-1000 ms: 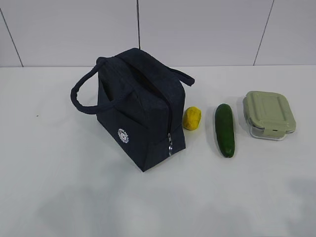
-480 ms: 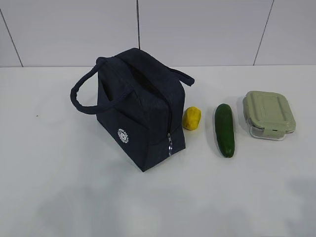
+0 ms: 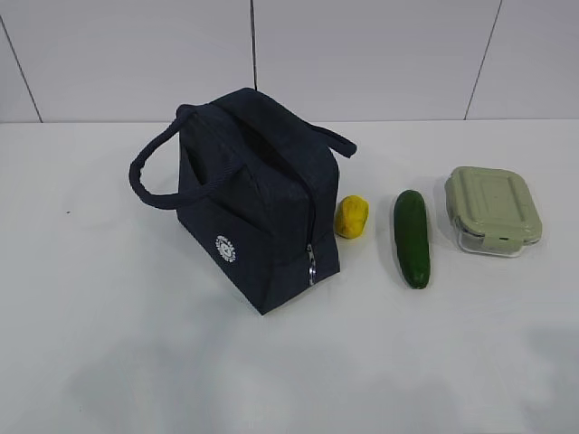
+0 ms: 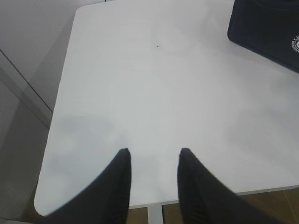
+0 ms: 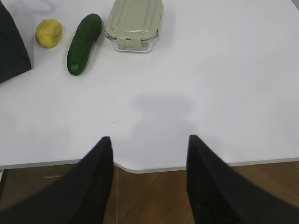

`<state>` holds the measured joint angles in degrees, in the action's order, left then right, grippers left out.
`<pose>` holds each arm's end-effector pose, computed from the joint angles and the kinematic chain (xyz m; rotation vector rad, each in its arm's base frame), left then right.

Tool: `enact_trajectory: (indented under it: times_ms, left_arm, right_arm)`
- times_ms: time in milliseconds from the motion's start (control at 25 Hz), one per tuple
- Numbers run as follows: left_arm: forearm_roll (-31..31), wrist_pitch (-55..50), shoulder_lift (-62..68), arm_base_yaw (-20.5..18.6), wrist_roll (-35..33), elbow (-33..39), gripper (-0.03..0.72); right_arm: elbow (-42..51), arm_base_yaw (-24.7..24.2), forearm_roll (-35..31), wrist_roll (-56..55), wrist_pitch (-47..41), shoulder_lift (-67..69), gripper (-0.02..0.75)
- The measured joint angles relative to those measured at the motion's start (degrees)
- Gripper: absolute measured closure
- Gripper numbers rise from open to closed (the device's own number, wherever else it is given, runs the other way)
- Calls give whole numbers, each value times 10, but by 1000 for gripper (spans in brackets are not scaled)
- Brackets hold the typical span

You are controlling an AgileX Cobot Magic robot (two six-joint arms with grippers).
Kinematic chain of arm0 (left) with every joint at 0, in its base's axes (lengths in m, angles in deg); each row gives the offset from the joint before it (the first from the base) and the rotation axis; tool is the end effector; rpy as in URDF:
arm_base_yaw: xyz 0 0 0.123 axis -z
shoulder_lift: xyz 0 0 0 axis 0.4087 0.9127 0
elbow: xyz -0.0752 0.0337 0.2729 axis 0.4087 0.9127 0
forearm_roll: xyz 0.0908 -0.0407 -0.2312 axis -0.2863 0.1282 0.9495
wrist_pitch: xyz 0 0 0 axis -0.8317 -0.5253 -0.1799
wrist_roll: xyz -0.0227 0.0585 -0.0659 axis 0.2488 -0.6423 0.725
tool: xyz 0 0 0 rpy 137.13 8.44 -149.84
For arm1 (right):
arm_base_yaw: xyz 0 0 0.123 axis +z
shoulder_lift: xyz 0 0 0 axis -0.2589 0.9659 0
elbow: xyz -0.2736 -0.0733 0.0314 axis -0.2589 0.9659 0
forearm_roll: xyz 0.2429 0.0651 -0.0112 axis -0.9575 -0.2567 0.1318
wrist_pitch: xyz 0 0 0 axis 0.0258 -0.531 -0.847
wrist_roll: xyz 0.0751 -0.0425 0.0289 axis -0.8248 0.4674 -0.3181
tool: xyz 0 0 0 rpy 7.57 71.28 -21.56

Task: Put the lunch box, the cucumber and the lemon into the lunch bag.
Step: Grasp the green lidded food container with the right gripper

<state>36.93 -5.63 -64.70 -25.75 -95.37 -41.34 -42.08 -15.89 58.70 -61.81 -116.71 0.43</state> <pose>-0.0076 -0.0030 0.2805 0.1218 2.0731 0.0643 -0.0101 0.0002 0.2676 0.0360 2.1206 0.0015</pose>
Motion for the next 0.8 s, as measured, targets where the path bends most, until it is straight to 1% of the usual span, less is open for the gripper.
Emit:
enact_trajectory:
  times_ms: [240,400,560,680,800]
  left_arm:
    - [0,0,0,0,0,0,444]
    - [0,0,0,1,0,0,447]
    - [0,0,0,11,0,0,449]
    - [0,0,0,12,0,0,450]
    - [0,0,0,16,0,0,450]
  right_arm:
    - [-7,0,0,0,8,0,356]
    - [-19,0,-19,0,48,0,356]
    - [-25,0,-87,0,100,37,356]
    - [-25,0,-146,0,131,96,356]
    - [-25,0,-219,1,173,161,356]
